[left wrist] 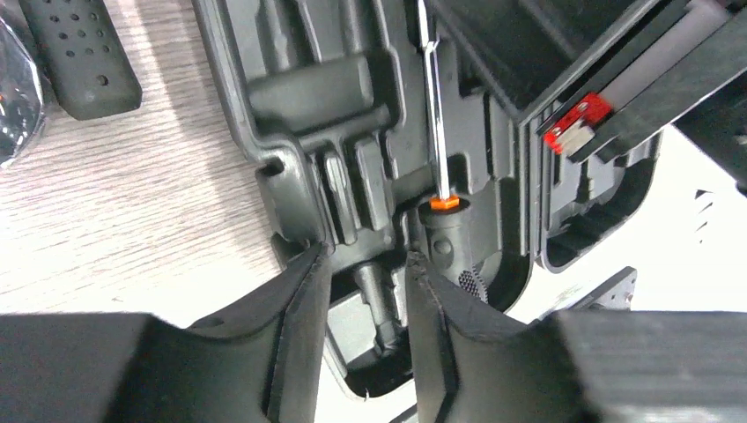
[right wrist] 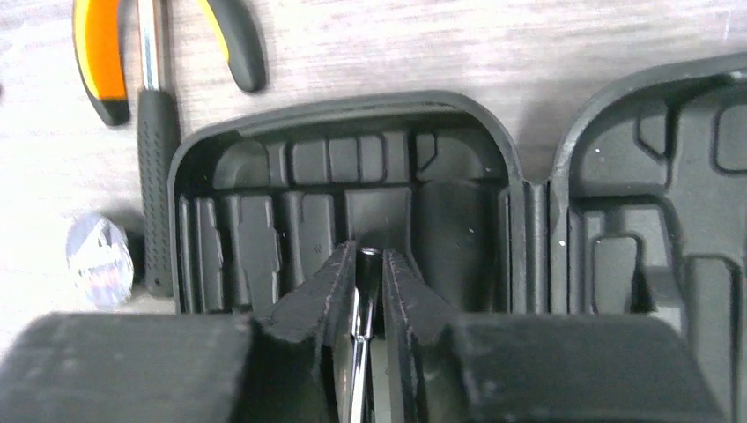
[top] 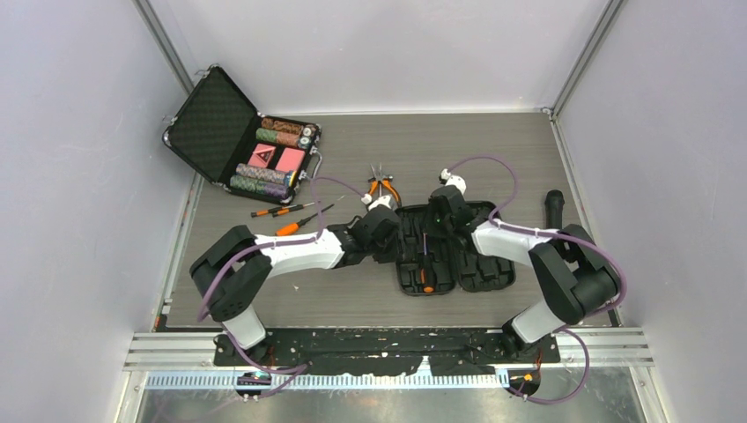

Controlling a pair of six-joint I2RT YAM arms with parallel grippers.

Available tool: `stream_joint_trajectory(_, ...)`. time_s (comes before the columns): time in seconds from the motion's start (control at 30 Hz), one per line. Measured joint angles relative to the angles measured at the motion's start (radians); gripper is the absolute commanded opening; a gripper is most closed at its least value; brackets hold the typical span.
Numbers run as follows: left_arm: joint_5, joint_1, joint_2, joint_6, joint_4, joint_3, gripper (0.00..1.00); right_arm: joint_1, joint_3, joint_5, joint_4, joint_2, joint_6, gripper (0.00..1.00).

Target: Pack the tool kit

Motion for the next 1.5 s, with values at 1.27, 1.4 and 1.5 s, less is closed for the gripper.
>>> stream_joint_trajectory(1.27, -0.1, 0.032, -0.222, 0.196, -0.035, -0.027, 0.48, 0.024, 0.083, -0.145, -0.625, -0.296, -0.164, 0.05)
stream_joint_trajectory(1.4, -0.111, 0.046, -0.308, 0.224, -0.054, -0.073, 0.48, 0.037, 0.143, -0.146, -0.631, -0.238, -0.165, 0.05)
stream_joint_trajectory(1.5, -0.113, 0.085, -0.388, 0.251, -0.088, -0.1, 0.48, 0.046, 0.185, -0.146, -0.635, -0.182, -0.168, 0.05)
